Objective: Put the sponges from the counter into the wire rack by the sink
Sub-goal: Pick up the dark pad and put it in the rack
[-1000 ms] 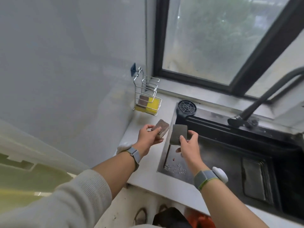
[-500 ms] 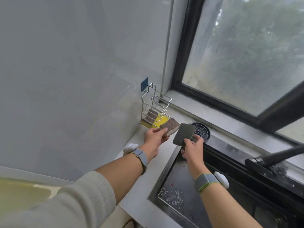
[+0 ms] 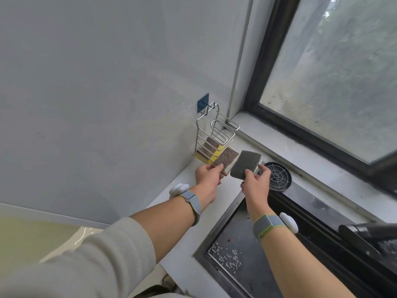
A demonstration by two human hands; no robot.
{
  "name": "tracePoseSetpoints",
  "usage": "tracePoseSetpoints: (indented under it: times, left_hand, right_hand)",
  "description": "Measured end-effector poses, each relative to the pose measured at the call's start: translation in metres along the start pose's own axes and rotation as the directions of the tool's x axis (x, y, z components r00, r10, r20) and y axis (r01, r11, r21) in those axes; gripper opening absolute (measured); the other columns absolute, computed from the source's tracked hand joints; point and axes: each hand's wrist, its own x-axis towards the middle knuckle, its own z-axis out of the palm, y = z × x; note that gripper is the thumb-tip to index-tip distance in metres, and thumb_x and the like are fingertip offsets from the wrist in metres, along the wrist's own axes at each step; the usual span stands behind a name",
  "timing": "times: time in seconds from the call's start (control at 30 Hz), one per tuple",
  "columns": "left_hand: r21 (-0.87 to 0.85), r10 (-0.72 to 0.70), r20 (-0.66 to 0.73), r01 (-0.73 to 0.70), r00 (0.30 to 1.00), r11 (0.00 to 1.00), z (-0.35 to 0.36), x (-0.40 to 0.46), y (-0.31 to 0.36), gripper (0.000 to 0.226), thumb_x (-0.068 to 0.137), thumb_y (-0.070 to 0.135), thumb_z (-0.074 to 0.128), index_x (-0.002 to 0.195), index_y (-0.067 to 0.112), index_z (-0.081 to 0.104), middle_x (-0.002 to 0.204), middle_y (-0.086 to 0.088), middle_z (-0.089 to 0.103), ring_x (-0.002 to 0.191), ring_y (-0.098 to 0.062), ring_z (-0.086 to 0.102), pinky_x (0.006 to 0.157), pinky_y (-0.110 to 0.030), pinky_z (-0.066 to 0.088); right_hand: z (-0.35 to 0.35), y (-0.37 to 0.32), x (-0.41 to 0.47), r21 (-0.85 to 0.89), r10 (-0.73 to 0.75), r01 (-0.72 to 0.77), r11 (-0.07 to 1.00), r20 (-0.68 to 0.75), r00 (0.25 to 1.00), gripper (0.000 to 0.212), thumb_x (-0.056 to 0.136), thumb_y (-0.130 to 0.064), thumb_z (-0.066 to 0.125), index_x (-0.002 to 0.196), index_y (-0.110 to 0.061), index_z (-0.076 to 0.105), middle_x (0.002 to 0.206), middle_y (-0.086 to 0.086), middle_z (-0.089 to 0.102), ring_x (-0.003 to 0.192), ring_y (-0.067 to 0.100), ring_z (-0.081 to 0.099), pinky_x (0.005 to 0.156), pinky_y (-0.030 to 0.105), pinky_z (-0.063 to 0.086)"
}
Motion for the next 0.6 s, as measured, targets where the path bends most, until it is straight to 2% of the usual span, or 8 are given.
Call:
tracePoseSetpoints:
  times: [0.13, 0.2, 0.3, 0.37, 0.5, 0.6]
  left_hand:
    - [-0.009, 0.026, -0.013, -0.026, 1.000, 1.000, -0.003, 0.000, -0.001, 0.008, 0.095, 0.010, 0.075, 0.098, 0.011, 0.068, 0.078, -0.007, 0.070, 0.061, -0.014, 0.062, 0.059, -0.026, 0.055]
    - [-0.018, 0.065, -0.032, -0.065, 0.997, 0.998, -0.005, 0.001, 0.001, 0.011, 0.095, 0.007, 0.074, 0.100, 0.011, 0.065, 0.078, -0.007, 0.069, 0.058, -0.013, 0.063, 0.057, -0.024, 0.057]
    - [-0.012, 0.116, -0.052, -0.117, 0.992, 0.993, -0.009, 0.005, 0.004, 0.013, 0.096, 0.006, 0.073, 0.098, 0.013, 0.062, 0.077, -0.007, 0.068, 0.055, -0.012, 0.062, 0.056, -0.024, 0.059]
    - [0.009, 0.141, -0.049, -0.141, 0.989, 0.990, -0.012, 0.006, 0.006, 0.012, 0.098, 0.008, 0.072, 0.098, 0.015, 0.062, 0.080, -0.006, 0.070, 0.057, -0.012, 0.064, 0.062, -0.025, 0.062]
    - [0.007, 0.172, -0.042, -0.171, 0.984, 0.985, -0.016, 0.008, 0.010, 0.013, 0.099, 0.010, 0.071, 0.098, 0.019, 0.061, 0.083, -0.006, 0.072, 0.060, -0.013, 0.067, 0.079, -0.033, 0.067]
    - [-0.002, 0.181, -0.055, -0.182, 0.982, 0.983, -0.017, 0.013, 0.013, 0.011, 0.100, 0.012, 0.071, 0.106, 0.016, 0.062, 0.086, -0.007, 0.074, 0.062, -0.013, 0.068, 0.077, -0.030, 0.067]
  right_hand:
    - [-0.002, 0.002, 0.004, -0.016, -0.008, 0.008, 1.000, -0.001, 1.000, 0.052, 0.096, -0.027, 0.058, 0.145, -0.028, 0.040, 0.103, 0.018, 0.071, 0.072, 0.024, 0.065, 0.076, 0.047, 0.053]
    - [-0.001, -0.001, 0.006, -0.004, -0.002, 0.002, 1.000, 0.024, 1.000, 0.052, 0.100, -0.023, 0.058, 0.148, -0.025, 0.038, 0.101, 0.018, 0.070, 0.071, 0.023, 0.064, 0.074, 0.044, 0.052]
    - [0.003, -0.008, 0.008, 0.025, 0.017, -0.019, 0.999, 0.070, 0.997, 0.050, 0.105, -0.016, 0.056, 0.150, -0.020, 0.035, 0.095, 0.015, 0.067, 0.069, 0.022, 0.061, 0.065, 0.039, 0.049]
    - [0.007, -0.013, 0.010, 0.045, 0.028, -0.032, 0.998, 0.092, 0.995, 0.050, 0.106, -0.012, 0.055, 0.151, -0.017, 0.034, 0.096, 0.014, 0.066, 0.068, 0.021, 0.060, 0.061, 0.036, 0.048]
    - [0.016, -0.015, 0.013, 0.046, 0.056, -0.062, 0.997, 0.121, 0.991, 0.052, 0.106, -0.011, 0.052, 0.154, -0.017, 0.033, 0.106, 0.018, 0.067, 0.074, 0.022, 0.063, 0.065, 0.034, 0.051]
    - [0.023, -0.014, 0.013, 0.054, 0.066, -0.074, 0.996, 0.137, 0.988, 0.053, 0.107, -0.011, 0.051, 0.155, -0.021, 0.031, 0.111, 0.020, 0.068, 0.074, 0.022, 0.065, 0.068, 0.035, 0.053]
